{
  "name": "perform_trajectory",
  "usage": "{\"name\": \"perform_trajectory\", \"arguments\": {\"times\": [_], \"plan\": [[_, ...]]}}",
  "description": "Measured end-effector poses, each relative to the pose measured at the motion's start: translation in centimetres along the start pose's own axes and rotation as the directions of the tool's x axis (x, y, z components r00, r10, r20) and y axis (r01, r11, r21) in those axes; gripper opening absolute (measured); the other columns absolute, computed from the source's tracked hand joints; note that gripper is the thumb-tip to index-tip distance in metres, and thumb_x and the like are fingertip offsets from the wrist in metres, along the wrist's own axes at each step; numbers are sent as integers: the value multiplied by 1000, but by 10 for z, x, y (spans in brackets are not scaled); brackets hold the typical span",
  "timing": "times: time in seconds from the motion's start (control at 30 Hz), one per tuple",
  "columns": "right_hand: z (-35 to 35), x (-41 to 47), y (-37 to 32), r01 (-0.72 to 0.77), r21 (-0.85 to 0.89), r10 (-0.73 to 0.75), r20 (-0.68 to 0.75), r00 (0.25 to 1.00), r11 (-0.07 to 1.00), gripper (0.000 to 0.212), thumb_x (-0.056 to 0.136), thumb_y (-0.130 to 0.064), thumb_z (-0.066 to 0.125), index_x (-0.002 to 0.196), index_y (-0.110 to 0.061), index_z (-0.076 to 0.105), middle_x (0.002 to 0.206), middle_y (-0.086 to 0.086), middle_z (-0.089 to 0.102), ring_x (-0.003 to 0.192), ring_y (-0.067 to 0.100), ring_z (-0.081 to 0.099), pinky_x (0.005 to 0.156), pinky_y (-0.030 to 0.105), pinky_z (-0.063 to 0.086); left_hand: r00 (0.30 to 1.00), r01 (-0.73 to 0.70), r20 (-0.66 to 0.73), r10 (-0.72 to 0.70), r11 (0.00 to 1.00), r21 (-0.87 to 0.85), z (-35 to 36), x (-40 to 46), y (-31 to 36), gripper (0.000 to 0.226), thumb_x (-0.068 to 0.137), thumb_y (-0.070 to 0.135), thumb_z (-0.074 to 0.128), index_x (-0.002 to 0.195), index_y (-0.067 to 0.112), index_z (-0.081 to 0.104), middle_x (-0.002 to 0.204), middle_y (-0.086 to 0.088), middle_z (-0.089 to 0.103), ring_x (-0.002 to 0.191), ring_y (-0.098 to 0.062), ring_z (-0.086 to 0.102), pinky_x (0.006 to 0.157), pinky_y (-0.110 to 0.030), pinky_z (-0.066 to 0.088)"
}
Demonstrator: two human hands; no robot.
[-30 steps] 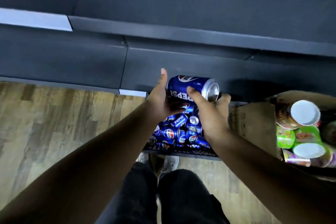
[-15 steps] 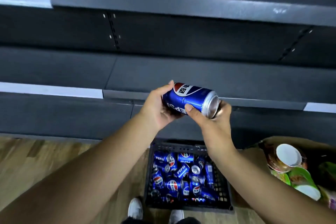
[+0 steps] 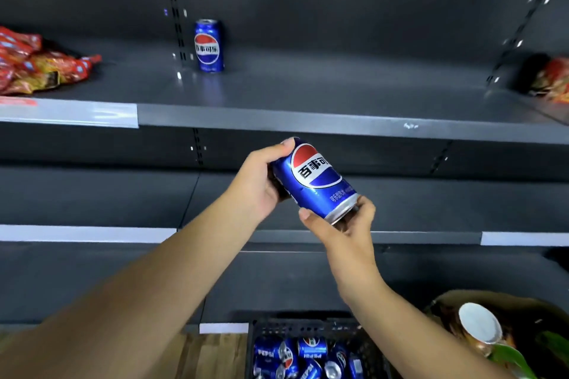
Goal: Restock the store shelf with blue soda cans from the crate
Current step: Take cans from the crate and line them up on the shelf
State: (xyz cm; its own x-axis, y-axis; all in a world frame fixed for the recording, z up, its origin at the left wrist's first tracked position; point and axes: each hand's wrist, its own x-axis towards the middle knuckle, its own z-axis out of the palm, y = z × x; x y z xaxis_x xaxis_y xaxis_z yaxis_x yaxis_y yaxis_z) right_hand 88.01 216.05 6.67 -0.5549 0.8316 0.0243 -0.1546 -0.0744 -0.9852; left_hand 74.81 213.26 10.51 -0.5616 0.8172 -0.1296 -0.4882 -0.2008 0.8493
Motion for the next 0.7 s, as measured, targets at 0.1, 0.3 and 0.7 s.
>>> {"name": "perform_trajectory", "arguments": {"times": [0.1,0.3,0.7], "plan": [[3,1,-16,13,14,-14,71,997,1000,57,66,-9,77,104,-24,38,99,-8,59,67,-13,59,61,4,44,998,-61,13,61,998,12,7,-1,18,14,87,19,55,79,13,64,66,0,69,59,-15,65,67,-29,50],[13,7,-49,17,56,-27,190,981,998,70,51,-12,70,111,-32,40,92,-19,68,74,-7,63,63,7,46,991,-119,57,117,993,20,14,-7,55,18,78,26,61,88,12,66,79,-4,70,72,-20,66,71,-31,54],[13,25,-107,39,-140,27,442,897,989,62,59,-29,78,116,-17,58,104,-5,72,92,7,68,73,14,50,948,-292,146,284,956,34,33,-25,97,13,64,25,66,67,16,75,73,-8,69,66,-21,65,64,-31,56]]}}
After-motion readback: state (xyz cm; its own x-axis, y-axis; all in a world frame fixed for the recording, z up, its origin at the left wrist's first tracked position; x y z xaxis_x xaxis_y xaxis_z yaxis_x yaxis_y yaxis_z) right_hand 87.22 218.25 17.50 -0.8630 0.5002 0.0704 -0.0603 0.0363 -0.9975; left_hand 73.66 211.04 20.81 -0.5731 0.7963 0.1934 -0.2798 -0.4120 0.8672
